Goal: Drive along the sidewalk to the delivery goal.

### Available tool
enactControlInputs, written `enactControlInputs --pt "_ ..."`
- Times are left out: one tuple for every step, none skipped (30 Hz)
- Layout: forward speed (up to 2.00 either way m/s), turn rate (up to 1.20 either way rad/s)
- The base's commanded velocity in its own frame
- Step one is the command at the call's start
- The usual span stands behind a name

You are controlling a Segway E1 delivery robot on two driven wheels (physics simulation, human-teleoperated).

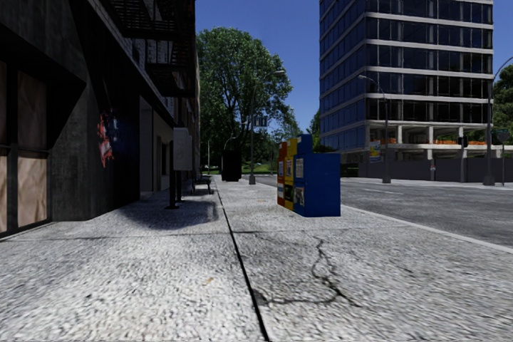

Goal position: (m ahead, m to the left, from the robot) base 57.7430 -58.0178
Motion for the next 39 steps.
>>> enactControlInputs --pt "2.0 0.0" --pt "2.0 0.0" --pt "2.0 0.0" --pt "2.0 0.0" --pt "2.0 0.0" --pt "2.0 0.0" --pt "2.0 0.0" --pt "2.0 0.0" --pt "2.0 0.0" --pt "2.0 0.0" --pt "2.0 0.0" --pt "2.0 0.0" --pt "2.0 0.0" --pt "2.0 0.0" --pt "2.0 0.0" --pt "2.0 0.0" --pt "2.0 0.0" --pt "2.0 0.0" --pt "2.0 0.0" --pt "2.0 0.0" --pt "2.0 0.0" --pt "2.0 0.0" --pt "2.0 0.04" --pt "2.0 0.1" --pt "2.0 0.1" --pt "2.0 0.12" --pt "2.0 0.13" --pt "2.0 0.13" --pt "2.0 0.13" --pt "2.0 0.13" --pt "2.0 0.13" --pt "2.0 0.13" --pt "2.0 0.13" --pt "2.0 0.13" --pt "2.0 0.13" --pt "2.0 0.13" --pt "2.0 0.16" --pt "2.0 0.2" --pt "2.0 0.21"
